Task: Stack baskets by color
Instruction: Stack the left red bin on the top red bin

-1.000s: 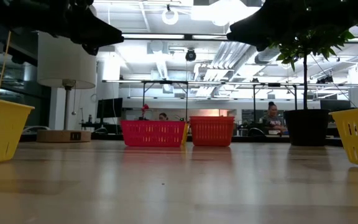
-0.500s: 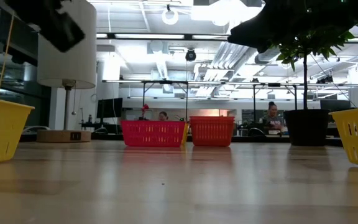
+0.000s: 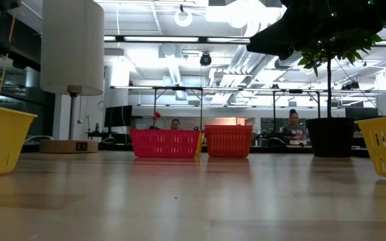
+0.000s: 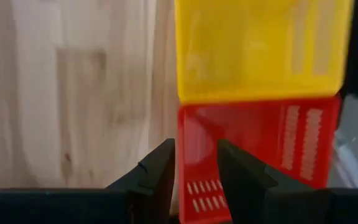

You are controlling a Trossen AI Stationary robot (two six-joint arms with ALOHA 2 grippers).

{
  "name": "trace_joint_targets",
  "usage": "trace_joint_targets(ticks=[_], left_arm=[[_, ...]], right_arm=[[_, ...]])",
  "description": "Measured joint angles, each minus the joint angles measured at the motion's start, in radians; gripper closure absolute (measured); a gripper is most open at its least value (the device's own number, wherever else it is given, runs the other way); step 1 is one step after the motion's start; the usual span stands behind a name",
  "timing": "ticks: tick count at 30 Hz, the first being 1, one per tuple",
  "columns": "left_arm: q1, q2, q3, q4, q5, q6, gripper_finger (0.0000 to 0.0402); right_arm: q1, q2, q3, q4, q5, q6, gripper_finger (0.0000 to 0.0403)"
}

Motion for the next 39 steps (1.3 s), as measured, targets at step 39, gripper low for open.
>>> trace_joint_targets(ticks=[39], left_arm=[[-0.038, 0.099, 0.034, -0.348, -0.064, 0.014, 0.0399]], right_arm=[[0.0, 0.0, 0.0, -0.04, 0.049, -0.003, 0.024]])
